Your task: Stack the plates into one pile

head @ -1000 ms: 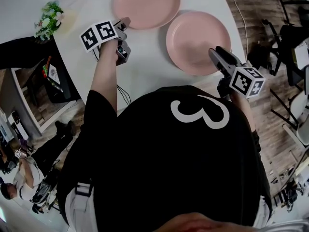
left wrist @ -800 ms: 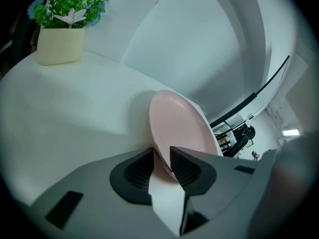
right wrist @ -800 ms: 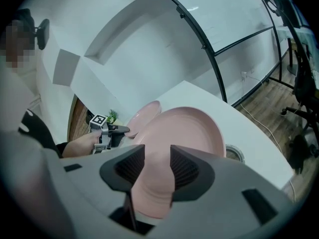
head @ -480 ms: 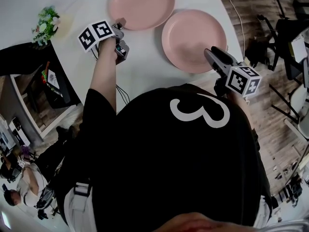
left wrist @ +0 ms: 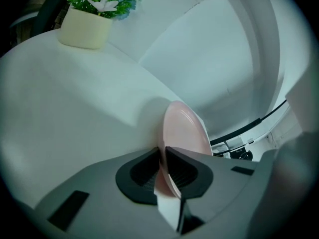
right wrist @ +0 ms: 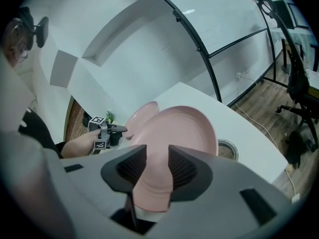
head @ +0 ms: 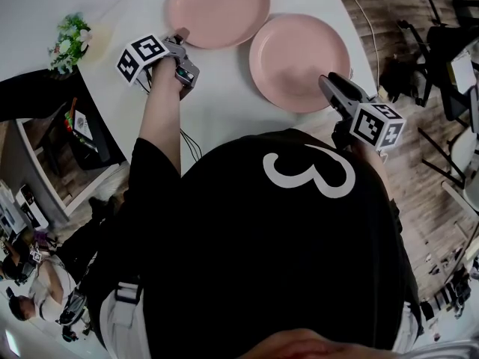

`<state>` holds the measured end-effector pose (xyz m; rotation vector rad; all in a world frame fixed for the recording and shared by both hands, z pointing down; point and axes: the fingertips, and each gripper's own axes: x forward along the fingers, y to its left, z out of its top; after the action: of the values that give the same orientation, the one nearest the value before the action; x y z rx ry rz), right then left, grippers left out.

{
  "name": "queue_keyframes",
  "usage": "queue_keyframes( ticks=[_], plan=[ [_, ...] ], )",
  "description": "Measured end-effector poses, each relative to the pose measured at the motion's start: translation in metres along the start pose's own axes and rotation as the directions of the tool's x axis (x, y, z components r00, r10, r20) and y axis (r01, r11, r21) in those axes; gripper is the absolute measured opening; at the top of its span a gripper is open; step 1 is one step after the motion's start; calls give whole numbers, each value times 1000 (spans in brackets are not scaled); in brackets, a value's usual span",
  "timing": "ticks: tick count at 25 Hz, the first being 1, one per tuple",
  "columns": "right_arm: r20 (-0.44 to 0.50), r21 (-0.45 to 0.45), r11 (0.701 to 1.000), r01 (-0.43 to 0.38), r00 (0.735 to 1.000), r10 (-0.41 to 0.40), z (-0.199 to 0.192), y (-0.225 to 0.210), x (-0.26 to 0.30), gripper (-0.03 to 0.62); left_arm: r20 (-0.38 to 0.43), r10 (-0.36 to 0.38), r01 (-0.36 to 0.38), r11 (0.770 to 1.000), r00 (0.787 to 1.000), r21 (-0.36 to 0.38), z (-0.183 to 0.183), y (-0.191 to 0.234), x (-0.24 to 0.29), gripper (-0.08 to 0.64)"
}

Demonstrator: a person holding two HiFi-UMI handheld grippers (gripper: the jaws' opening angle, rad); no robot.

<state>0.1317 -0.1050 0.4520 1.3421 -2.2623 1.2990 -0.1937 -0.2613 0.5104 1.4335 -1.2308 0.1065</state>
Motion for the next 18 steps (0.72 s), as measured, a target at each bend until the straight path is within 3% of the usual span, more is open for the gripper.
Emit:
queue_keyframes(
  ticks=[18],
  plan=[
    [26,54,998,10,1000,-12,3,-2,-3,123,46,-66,70,994,997,-84,6,0,-5,46]
  ],
)
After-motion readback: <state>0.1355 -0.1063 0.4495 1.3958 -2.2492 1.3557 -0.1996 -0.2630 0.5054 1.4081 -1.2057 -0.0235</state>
